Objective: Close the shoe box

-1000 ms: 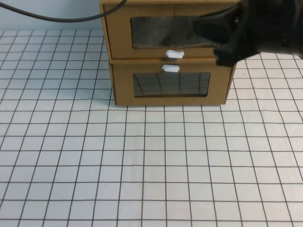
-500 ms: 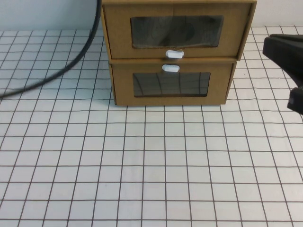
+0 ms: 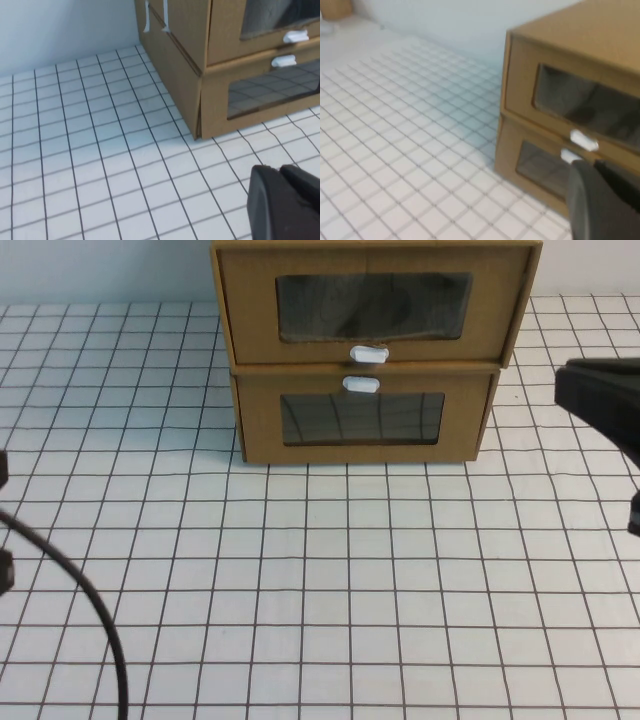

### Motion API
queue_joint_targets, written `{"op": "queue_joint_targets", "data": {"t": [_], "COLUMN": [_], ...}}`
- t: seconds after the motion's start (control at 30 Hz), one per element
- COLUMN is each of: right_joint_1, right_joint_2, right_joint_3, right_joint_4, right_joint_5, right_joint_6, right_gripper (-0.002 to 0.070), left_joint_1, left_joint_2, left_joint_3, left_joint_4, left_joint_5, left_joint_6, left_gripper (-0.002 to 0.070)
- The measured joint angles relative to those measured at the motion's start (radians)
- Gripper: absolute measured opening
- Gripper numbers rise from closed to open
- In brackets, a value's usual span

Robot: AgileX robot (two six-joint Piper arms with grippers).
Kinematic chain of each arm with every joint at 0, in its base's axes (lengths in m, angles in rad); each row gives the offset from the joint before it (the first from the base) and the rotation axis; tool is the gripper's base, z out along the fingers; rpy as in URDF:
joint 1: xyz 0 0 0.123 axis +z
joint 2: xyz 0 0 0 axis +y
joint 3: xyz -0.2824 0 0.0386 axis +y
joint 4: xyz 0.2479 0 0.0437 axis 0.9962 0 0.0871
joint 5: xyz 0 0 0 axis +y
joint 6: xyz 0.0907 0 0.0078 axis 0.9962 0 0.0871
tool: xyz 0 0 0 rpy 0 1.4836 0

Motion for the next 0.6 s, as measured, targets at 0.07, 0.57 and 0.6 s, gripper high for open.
{"op": "queue_joint_targets", "data": {"t": [0.07,0.57,0.6], "right_joint_1": [0.0,0.0,0.0], "right_joint_2": [-0.018,-0.333,-0.355], "right_joint_3": [0.0,0.081,0.098], "right_joint_4": [-0.143,-0.702,-0.718], "right_joint_5": [0.03,0.386,0.38], "right_joint_6": [0.126,0.782,0.787], "right_gripper": [-0.0013,-0.0013,-0.0013], "left_joint_1": [0.0,0.0,0.0], "left_joint_2": [-0.056,-0.137,-0.137], "left_joint_3": [0.05,0.227,0.231], "left_joint_4": [0.0,0.002,0.002], "left_joint_5": [0.0,0.011,0.017], "left_joint_6": [-0.009,-0.023,-0.023], "left_gripper": [-0.0002,-0.0002,-0.0002]}}
